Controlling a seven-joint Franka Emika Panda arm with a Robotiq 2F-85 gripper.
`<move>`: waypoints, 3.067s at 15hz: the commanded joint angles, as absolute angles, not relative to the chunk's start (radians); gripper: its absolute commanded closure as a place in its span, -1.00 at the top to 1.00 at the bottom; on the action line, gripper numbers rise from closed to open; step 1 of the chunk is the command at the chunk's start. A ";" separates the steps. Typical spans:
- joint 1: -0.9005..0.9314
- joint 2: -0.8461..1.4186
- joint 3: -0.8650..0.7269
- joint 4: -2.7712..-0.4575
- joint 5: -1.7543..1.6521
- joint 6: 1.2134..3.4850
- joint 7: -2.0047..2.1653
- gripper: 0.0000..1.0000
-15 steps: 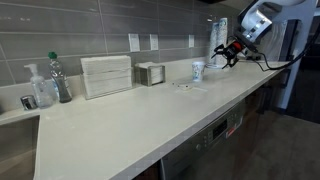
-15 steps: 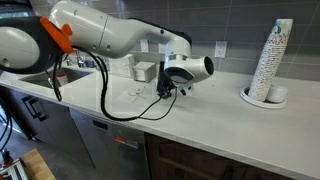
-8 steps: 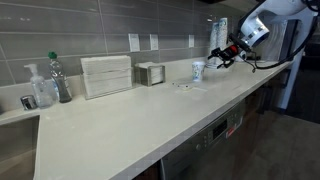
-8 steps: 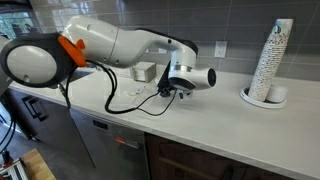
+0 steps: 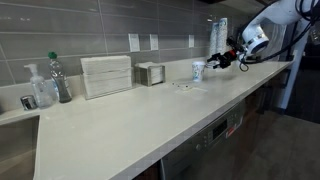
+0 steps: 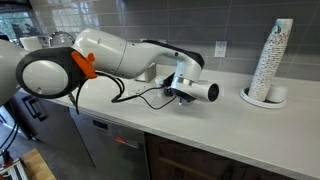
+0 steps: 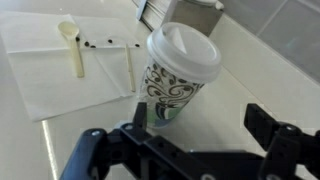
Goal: Place the cup next to the sink
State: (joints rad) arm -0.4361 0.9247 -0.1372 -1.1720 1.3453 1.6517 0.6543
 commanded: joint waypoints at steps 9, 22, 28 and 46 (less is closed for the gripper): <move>-0.412 1.030 -0.085 -1.089 1.416 1.779 0.875 1.00; -0.401 1.073 -0.097 -1.056 1.312 1.676 0.926 1.00; -0.401 1.097 -0.088 -1.036 1.267 1.671 0.913 1.00; -0.362 1.160 -0.079 -0.937 1.222 1.698 1.040 -0.17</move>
State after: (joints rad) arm -0.3560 1.1266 -0.0824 -0.9894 1.2524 1.6898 1.0054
